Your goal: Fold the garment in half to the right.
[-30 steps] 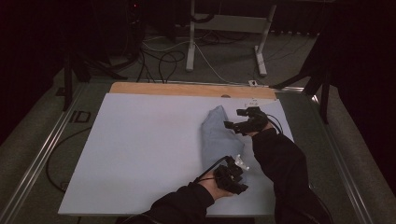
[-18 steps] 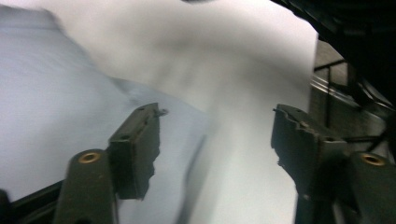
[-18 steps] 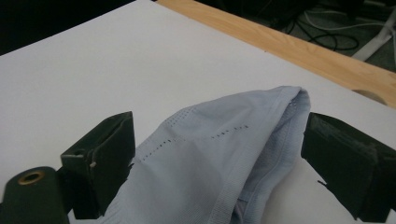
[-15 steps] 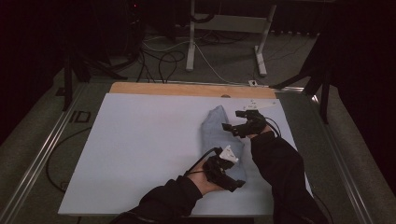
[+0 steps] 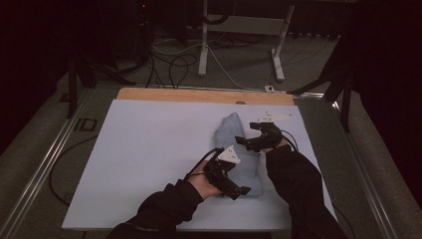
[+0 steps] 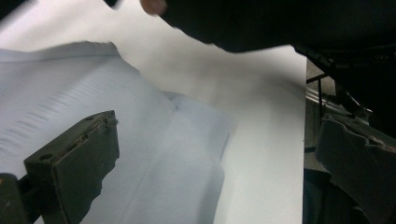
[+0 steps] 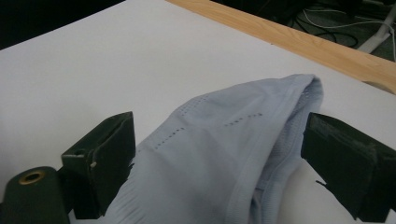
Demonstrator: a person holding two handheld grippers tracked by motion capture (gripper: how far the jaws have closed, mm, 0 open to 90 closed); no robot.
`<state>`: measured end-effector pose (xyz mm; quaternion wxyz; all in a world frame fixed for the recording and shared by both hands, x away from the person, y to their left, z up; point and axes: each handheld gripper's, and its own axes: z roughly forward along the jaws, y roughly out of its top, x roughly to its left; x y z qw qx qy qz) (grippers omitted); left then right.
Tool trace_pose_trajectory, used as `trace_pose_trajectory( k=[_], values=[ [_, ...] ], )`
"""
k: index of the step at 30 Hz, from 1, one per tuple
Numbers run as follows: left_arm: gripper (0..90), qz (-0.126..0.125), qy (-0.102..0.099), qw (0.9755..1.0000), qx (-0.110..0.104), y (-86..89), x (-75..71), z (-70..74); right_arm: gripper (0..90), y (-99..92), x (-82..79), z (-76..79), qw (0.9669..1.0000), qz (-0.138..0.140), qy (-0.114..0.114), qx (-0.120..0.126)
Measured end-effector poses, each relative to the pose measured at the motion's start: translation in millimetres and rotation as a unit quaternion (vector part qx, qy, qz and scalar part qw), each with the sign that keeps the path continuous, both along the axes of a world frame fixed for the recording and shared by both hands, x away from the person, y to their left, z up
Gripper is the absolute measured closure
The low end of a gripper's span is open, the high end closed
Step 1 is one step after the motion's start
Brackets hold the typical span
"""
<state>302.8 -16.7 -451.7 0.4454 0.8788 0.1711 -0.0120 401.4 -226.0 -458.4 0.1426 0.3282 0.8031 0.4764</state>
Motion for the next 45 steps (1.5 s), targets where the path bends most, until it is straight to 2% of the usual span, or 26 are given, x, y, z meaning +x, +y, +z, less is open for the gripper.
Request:
trace_pose_trajectory(
  k=[4,5,6,7,11,18,21,24,26,27,32,35,36,39,40,45],
  values=[
    [0.5,-0.001,-0.015,0.9998,-0.012,12.2,1.6,1.5,10.4,-1.1,-6.9,1.4,0.9999,0.002,-0.006,0.01],
    [0.5,0.002,-0.021,0.9996,-0.02,17.2,2.1,0.8,10.4,-2.0,-9.3,1.7,0.9998,0.003,-0.006,0.018],
    [0.5,0.004,-0.035,0.9986,-0.039,26.0,3.0,-0.4,10.4,-3.2,-14.9,1.7,0.9998,0.004,-0.009,0.018],
    [0.5,0.003,-0.041,0.9981,-0.045,30.2,3.7,-1.0,10.4,-3.9,-17.1,1.5,0.9998,0.007,-0.011,0.017],
    [0.5,0.007,-0.057,0.9976,-0.038,43.7,6.8,-3.4,10.4,-8.0,-26.3,-1.2,0.9996,0.007,-0.013,0.026],
    [0.1,0.017,-0.059,0.9976,-0.034,65.2,8.6,-9.7,10.4,-7.8,-42.0,-13.3,0.9993,0.022,-0.009,0.029],
    [0.1,0.024,-0.061,0.9973,-0.033,71.1,8.3,-11.1,10.4,-5.1,-50.0,-16.4,0.9992,0.024,-0.016,0.027],
    [0.1,0.036,-0.063,0.9967,-0.036,85.1,8.7,-13.5,10.4,-2.7,-57.2,-18.3,0.9991,0.025,-0.023,0.026],
    [0.1,0.04,-0.063,0.9961,-0.047,93.7,8.8,-14.5,10.4,-2.9,-61.6,-18.5,0.9988,0.025,-0.024,0.033],
    [0.1,0.04,-0.063,0.9961,-0.047,93.7,8.8,-14.5,10.4,-2.9,-61.6,-18.5,0.9988,0.025,-0.024,0.033],
    [0.1,0.037,-0.078,0.9954,-0.041,118.0,5.3,-20.2,10.4,-9.5,-73.9,-21.4,0.9985,0.028,-0.03,0.037],
    [0.1,0.045,-0.084,0.9946,-0.039,133.2,3.0,-23.9,10.4,-15.7,-81.5,-25.4,0.9983,0.023,-0.032,0.043],
    [0.1,0.045,-0.084,0.9946,-0.039,133.2,3.0,-23.9,10.4,-15.7,-81.5,-25.4,0.9983,0.023,-0.032,0.043],
    [0.1,0.06,-0.085,0.9937,-0.042,150.7,0.5,-26.9,10.4,-24.3,-86.6,-30.6,0.9983,0.015,-0.027,0.049],
    [0.1,0.071,-0.085,0.9927,-0.048,162.9,-1.6,-28.9,10.4,-30.4,-89.0,-33.5,0.9986,0.009,-0.023,0.047],
    [0.1,0.096,-0.082,0.991,-0.044,192.2,-6.7,-34.8,10.4,-43.3,-96.6,-39.7,0.9988,-0.003,-0.019,0.045]
  ],
)
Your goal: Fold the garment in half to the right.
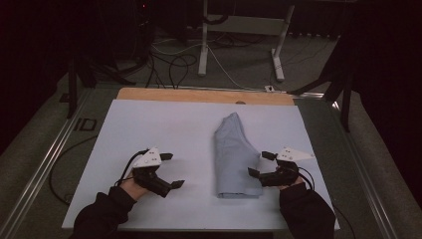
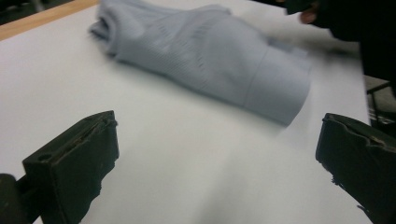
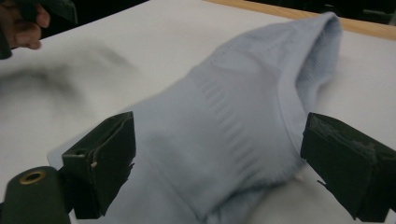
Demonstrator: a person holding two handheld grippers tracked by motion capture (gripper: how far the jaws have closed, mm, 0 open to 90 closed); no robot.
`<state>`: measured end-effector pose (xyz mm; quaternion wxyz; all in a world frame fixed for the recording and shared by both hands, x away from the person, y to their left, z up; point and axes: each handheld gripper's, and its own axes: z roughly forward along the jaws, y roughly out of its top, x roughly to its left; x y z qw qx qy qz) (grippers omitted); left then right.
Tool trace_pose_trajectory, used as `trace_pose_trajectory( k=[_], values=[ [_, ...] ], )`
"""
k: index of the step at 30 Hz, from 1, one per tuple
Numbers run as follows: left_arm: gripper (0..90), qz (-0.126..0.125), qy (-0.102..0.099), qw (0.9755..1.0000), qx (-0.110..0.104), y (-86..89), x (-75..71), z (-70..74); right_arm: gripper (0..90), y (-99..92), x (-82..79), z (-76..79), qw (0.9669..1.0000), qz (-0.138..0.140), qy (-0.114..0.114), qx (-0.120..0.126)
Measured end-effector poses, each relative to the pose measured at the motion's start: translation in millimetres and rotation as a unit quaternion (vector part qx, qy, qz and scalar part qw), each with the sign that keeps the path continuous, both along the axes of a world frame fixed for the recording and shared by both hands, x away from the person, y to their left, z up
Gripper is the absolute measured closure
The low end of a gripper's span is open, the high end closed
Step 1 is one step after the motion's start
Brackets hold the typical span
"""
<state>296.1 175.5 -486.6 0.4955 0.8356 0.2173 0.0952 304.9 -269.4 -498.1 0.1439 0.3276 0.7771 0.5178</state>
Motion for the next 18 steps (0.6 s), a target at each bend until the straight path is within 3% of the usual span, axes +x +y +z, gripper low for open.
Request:
trace_pose_trajectory(
  k=[8,11,18],
  values=[
    [0.1,0.035,0.01,0.9993,0.006,38.2,-13.3,-11.6,10.4,-16.0,-11.0,-10.5,0.9998,-0.017,0.01,0.003],
    [0.1,0.046,0.011,0.9989,0.004,47.5,-16.7,-14.2,10.4,-19.0,-15.6,-13.1,0.9997,-0.022,0.009,-0.006],
    [0.1,0.088,0.028,0.9958,0.003,80.3,-28.1,-27.2,10.4,-25.7,-24.5,-17.4,0.9994,-0.03,0.013,-0.004]
  ],
)
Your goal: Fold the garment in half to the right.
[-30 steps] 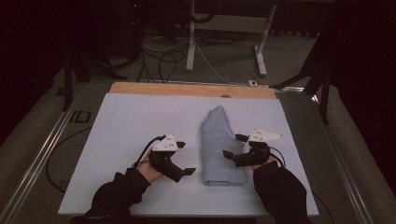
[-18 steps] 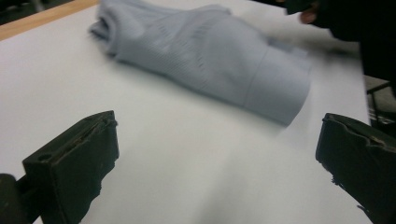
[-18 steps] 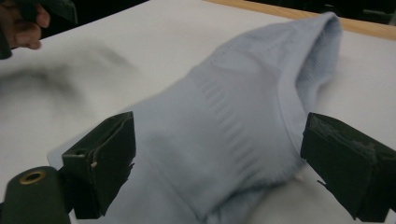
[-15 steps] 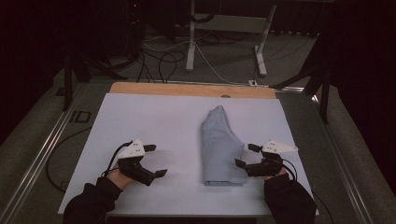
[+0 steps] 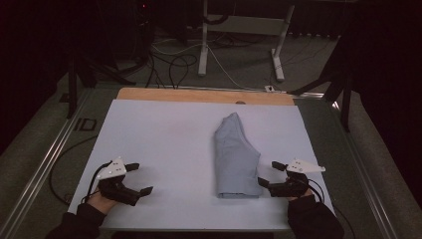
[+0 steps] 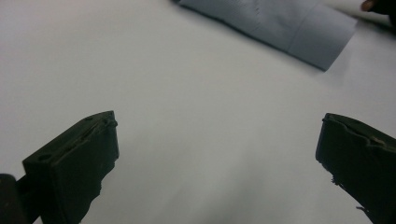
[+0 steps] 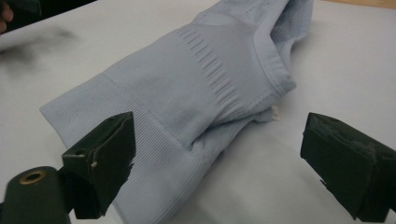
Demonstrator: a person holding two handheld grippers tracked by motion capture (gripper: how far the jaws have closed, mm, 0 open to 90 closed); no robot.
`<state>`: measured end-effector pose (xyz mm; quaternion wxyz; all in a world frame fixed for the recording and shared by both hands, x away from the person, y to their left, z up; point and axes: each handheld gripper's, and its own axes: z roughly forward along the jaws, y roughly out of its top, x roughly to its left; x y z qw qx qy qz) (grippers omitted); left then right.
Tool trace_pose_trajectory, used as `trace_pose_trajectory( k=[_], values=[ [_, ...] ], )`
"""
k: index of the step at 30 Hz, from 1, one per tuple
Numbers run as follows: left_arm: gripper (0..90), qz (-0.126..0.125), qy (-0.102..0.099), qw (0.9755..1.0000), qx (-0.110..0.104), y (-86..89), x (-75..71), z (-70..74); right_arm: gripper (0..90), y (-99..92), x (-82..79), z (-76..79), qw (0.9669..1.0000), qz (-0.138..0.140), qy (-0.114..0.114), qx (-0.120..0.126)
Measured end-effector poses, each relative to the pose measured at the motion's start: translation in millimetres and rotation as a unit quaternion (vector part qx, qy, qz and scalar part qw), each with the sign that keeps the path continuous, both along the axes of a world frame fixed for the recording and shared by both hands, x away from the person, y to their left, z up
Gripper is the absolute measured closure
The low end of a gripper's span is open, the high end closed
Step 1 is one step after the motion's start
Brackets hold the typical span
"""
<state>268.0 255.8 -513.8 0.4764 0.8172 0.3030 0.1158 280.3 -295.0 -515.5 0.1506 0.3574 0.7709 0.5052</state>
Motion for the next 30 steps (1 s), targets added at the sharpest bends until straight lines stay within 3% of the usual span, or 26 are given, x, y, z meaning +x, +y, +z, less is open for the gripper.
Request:
trace_pose_trajectory(
  k=[12,18,30],
  values=[
    [0.1,0.043,0.014,0.999,0.003,31.3,-14.4,-12.8,10.5,-7.9,-12.9,-5.2,0.9997,-0.022,0.01,0.005],
    [0.1,0.058,0.017,0.9982,-0.002,40.0,-17.1,-16.4,10.6,-8.6,-15.2,-8.6,0.9993,-0.033,0.011,-0.007],
    [0.2,0.062,0.006,0.9981,-0.007,36.7,-20.5,-14.7,10.6,-9.6,-13.2,-9.8,0.999,-0.042,0.013,-0.012]
  ],
)
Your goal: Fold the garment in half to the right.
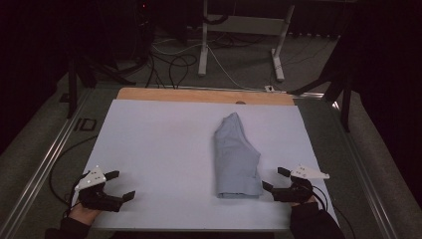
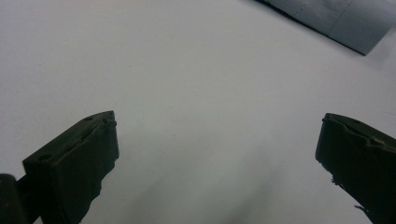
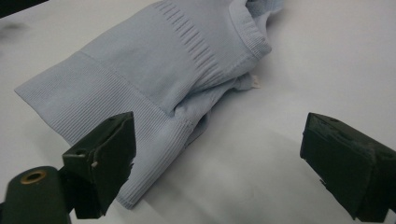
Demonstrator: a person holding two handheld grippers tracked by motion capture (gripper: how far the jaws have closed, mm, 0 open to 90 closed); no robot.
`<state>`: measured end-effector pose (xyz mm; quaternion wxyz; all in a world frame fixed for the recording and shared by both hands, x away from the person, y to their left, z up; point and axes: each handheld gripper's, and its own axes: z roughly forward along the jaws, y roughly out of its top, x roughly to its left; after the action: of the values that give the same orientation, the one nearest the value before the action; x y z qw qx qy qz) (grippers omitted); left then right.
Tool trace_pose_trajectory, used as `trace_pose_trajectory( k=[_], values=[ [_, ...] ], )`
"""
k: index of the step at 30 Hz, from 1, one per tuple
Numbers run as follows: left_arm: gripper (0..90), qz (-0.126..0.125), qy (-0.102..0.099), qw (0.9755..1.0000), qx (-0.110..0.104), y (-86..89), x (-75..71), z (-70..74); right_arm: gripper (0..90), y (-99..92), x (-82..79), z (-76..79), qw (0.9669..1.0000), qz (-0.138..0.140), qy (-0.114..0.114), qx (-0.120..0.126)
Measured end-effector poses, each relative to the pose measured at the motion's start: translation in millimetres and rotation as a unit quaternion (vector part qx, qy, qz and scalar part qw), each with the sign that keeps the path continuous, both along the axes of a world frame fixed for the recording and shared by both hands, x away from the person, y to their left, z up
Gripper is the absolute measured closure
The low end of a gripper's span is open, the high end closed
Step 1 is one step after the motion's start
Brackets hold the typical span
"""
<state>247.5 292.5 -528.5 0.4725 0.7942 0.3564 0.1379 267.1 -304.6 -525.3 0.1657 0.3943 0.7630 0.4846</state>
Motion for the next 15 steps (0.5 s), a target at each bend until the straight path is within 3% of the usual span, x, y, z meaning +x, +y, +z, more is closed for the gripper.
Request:
trace_pose_trajectory(
  k=[15],
  values=[
    [0.2,-0.003,-0.007,1.0,0.004,-7.0,-1.5,1.8,10.6,1.3,-1.4,3.1,0.9999,-0.001,-0.007,-0.007]
  ],
)
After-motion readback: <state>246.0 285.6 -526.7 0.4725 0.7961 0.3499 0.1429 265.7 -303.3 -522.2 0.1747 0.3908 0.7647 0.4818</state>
